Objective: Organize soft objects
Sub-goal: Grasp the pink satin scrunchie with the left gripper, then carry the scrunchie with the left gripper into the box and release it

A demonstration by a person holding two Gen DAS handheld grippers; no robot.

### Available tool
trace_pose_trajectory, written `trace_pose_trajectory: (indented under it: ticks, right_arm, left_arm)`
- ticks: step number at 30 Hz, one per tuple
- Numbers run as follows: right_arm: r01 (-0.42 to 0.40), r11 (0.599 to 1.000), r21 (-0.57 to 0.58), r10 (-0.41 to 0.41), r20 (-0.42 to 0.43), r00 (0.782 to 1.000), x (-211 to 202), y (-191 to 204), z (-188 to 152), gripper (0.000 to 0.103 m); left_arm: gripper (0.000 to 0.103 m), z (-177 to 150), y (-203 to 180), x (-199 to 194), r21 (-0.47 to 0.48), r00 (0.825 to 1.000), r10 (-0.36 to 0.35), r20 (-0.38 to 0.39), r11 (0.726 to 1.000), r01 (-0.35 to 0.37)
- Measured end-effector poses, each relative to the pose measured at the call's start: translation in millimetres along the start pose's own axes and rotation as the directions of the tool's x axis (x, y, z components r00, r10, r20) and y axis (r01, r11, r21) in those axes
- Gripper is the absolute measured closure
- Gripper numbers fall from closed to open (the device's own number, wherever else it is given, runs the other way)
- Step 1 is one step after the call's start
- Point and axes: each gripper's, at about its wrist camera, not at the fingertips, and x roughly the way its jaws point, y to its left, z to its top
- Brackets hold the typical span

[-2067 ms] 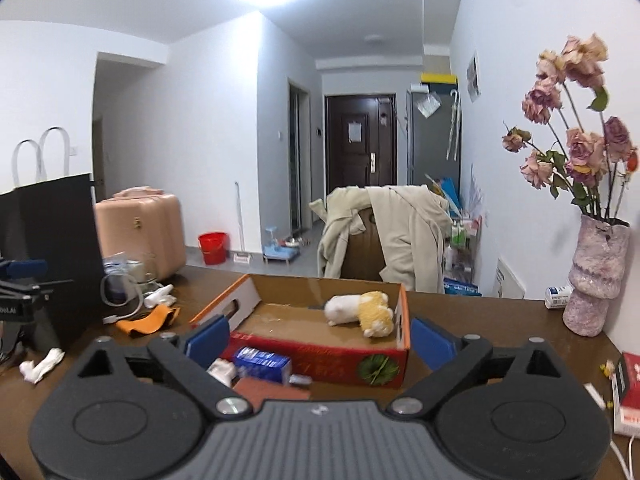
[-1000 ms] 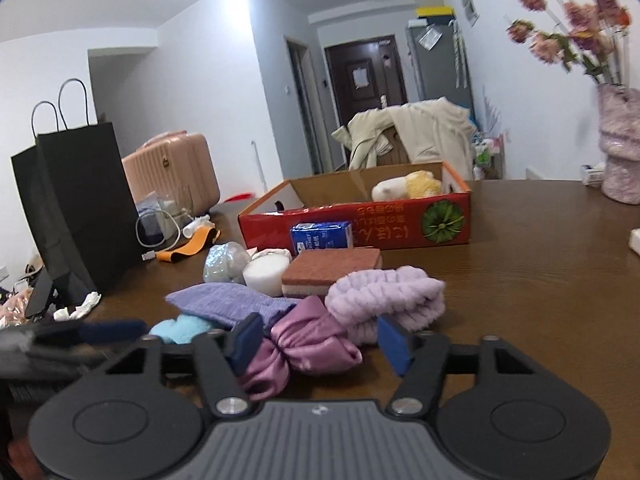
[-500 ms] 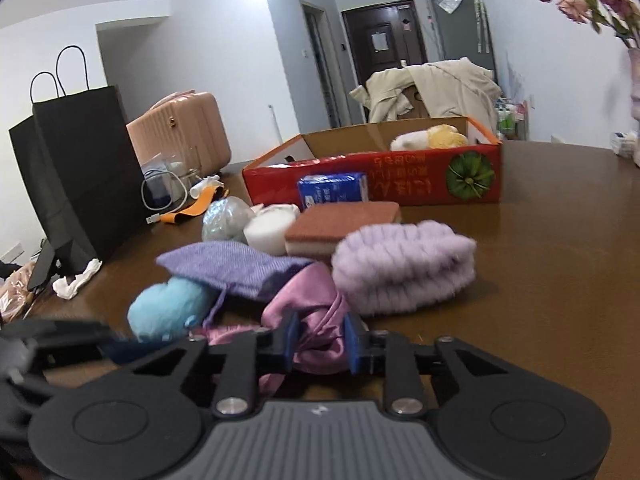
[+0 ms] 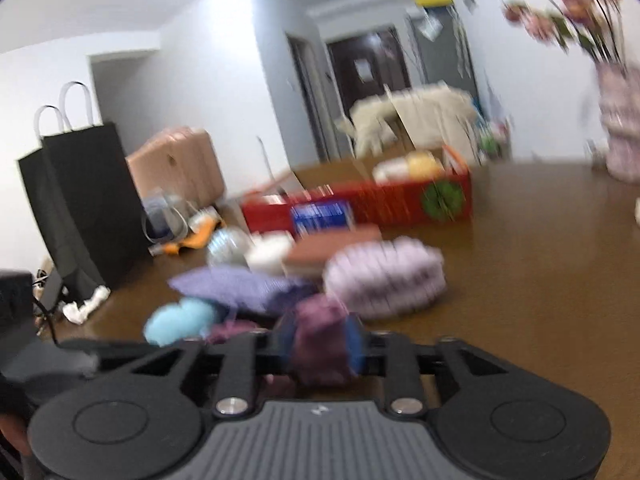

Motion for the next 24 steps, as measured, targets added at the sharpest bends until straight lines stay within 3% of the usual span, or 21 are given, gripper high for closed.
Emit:
trace_pose_trajectory:
  ticks: [1,4,5,8,10,12,16,20,24]
  right_arm:
    - [-0.001,1.0,-0.005,0.001,0.009,1.0,3,2,4,0.055]
    - [0.006,1.0,-0.004,-0.006,-0.037,0.999,24,1,9,0.063]
    - [0.013,1.0,0.017,-0.012,-0.072,0.997,32,-3,7,0.072]
    - [-0.024,0.997,0.072,0.03,-0.085,0.996,34,-13,-1,0.072]
    - [-0.043,0.994,0.097,0.052,-0.094,0.994,31,-17,-6,0.072]
    - [-0.056,0.992,0.115,0.069,-0.108,0.992,30,-20,-8,0.075]
    - [-0.08,0.989,0.125,0.095,-0.125,0.988,27,-21,-3,0.087]
    - [-0.123,0.988,0.092,0.127,-0.05,0.991,16,-14,23,0.092]
    - [-0.173,0.985,0.001,0.172,0.049,0.984,29,-11,84,0.092]
  left_arm:
    - [0.069,0,0,0,0.003,1.0,-0.002,0.001,1.0,0.002]
    - [0.067,-2,1,0,-0.006,1.0,-0.005,0.001,1.0,0.005]
    - [0.065,-2,2,-1,-0.016,1.0,0.001,0.0,1.0,-0.001]
    - [0.064,-3,6,-4,-0.028,1.0,0.001,-0.007,1.0,-0.001]
    - [0.069,-3,5,-4,-0.02,1.0,-0.009,-0.01,1.0,0.009]
    - [0.081,-3,3,-4,-0.01,1.0,-0.028,0.002,1.0,0.028]
    - [0.087,3,-3,-9,0.014,0.999,-0.051,0.017,0.999,0.051]
    - [0.088,38,3,-24,0.009,0.993,-0.076,0.087,0.997,0.075]
    - [0.088,112,24,-22,0.035,0.984,-0.062,0.168,0.998,0.057]
